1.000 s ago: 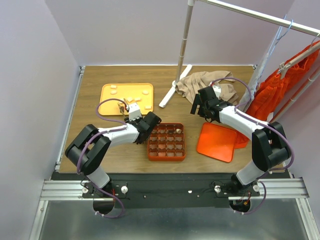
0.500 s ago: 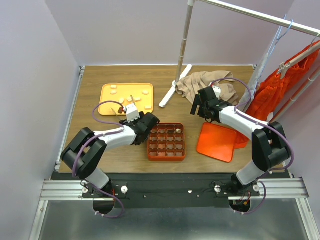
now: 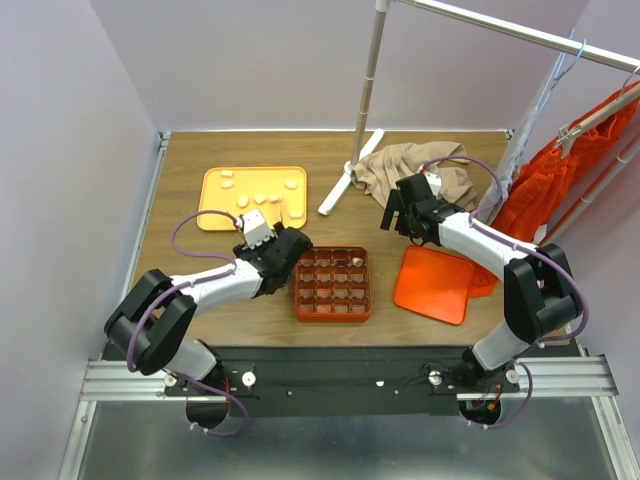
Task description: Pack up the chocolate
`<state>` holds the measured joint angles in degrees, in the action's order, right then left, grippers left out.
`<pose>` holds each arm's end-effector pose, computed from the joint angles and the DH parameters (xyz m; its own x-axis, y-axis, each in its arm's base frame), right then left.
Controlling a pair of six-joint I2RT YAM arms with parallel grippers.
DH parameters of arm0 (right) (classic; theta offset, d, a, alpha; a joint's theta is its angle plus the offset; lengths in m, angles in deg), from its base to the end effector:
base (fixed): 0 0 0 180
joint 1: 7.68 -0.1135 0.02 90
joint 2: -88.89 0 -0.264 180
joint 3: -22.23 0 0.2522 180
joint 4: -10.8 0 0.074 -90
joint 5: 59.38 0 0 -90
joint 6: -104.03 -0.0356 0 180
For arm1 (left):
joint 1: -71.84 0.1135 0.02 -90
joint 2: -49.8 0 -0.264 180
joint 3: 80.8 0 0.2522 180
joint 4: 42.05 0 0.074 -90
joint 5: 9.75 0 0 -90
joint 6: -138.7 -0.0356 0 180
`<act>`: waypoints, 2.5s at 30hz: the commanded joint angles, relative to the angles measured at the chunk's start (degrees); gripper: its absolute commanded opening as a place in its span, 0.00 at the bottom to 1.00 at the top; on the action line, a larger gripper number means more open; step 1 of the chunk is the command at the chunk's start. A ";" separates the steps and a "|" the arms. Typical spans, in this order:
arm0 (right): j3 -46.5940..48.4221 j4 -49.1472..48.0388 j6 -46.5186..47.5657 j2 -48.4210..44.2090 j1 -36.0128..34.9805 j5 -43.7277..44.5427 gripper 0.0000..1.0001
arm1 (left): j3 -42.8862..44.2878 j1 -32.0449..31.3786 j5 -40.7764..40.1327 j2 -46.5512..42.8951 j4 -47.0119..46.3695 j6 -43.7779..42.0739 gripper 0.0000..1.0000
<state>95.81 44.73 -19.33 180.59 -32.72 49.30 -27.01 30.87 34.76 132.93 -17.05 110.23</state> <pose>0.3072 0.1309 0.2140 -0.7191 0.2391 -0.6525 0.2070 0.9700 0.1272 0.2175 -0.1552 0.1716 -0.4206 -0.4510 -0.7872 -0.4698 0.8506 -0.2363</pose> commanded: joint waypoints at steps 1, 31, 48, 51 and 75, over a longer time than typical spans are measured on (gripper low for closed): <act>-0.75 -0.65 0.32 -0.82 0.16 -0.83 1.00 | -2.24 -0.16 0.41 -0.70 2.02 8.33 0.90; -1.01 -0.65 0.32 0.06 0.25 -1.27 1.00 | 2.51 0.19 2.87 9.25 2.30 4.21 0.85; -1.01 -0.65 0.23 0.41 0.25 -1.28 1.00 | -0.84 2.47 2.96 2.12 0.44 0.87 0.47; -1.01 -0.56 0.23 0.67 0.16 -1.36 1.00 | 1.97 2.21 0.50 0.98 4.21 -0.10 0.39; -1.28 -0.65 0.23 0.06 0.16 -0.57 1.00 | 14.27 5.19 5.76 -11.59 20.74 -14.33 0.40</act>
<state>95.44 44.60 -19.33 180.64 -32.72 48.31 -17.13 34.04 37.23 122.33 -1.68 99.79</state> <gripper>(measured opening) 0.997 0.394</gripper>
